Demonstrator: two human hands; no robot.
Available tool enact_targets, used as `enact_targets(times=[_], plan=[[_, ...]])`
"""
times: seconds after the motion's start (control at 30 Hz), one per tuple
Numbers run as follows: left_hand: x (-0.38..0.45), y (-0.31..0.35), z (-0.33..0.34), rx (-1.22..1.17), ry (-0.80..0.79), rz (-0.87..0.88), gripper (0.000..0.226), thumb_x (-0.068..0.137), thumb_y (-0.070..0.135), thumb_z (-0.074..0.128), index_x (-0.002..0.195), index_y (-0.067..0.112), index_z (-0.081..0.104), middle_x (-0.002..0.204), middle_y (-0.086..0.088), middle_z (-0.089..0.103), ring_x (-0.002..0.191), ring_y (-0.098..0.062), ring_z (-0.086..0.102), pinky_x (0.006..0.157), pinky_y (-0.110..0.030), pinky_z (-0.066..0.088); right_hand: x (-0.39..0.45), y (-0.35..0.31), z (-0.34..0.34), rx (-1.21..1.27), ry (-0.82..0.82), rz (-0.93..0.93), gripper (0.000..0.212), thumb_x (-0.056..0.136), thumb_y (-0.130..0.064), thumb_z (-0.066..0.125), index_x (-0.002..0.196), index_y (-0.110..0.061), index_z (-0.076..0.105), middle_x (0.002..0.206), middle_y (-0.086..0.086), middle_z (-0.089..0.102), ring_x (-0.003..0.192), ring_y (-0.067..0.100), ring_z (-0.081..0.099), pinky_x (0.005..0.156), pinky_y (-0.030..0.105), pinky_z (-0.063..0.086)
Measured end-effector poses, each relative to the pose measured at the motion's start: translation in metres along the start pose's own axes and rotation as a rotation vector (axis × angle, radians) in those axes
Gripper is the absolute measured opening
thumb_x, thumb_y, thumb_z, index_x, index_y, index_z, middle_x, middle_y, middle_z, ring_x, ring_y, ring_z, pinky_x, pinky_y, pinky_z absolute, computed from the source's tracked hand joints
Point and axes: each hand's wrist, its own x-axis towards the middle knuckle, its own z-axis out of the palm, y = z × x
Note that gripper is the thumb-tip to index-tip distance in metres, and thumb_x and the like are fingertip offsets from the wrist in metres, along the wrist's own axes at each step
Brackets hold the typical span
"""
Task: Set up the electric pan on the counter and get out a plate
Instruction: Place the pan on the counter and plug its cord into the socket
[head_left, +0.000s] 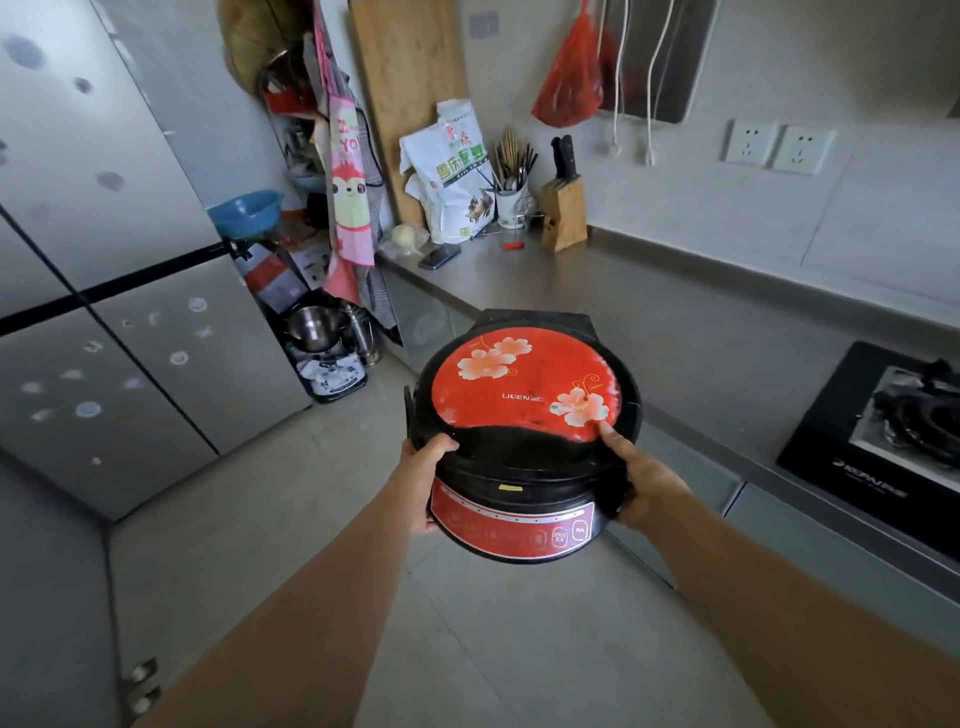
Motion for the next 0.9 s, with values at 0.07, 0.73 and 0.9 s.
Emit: enact_targets(times=[0.07,0.73,0.9], plan=[[0.019,0.014,-0.006,0.021,-0.005,0.001,0.066,0.081,0.042,0.064,0.138,0.036,0.031,0.123,-0.006,0.053,0.109,-0.031,0.055,0.083,-0.049,0.051,0.017,-0.005,0.014,0.009,0.016,-0.001,0.051,0.081,-0.037,0.073,0.116,-0.004,0.056,0.091,0.015,0.067,0.079,0.033,0.064,0.081,0.048,0.048],[0.176,0.147,0.030,0.055,-0.171,-0.002,0.055,0.085,0.038,0.061,0.133,0.036,0.035,0.106,-0.001,0.054,0.091,-0.023,0.056,0.062,-0.037,0.047,0.163,-0.102,0.075,0.079,0.129,-0.026,0.060,0.078,-0.038,0.076,0.122,-0.003,0.056,0.100,0.018,0.069,0.086,0.036,0.067,0.067,0.046,0.053],[0.210,0.187,0.065,0.073,-0.194,0.004,0.060,0.084,0.039,0.063,0.136,0.033,0.035,0.118,-0.005,0.056,0.097,-0.026,0.058,0.061,-0.037,0.048,0.203,-0.148,0.072,0.093,0.132,-0.043,0.063,0.075,-0.039,0.078,0.123,-0.004,0.056,0.107,0.020,0.069,0.094,0.039,0.067,0.086,0.052,0.053]])
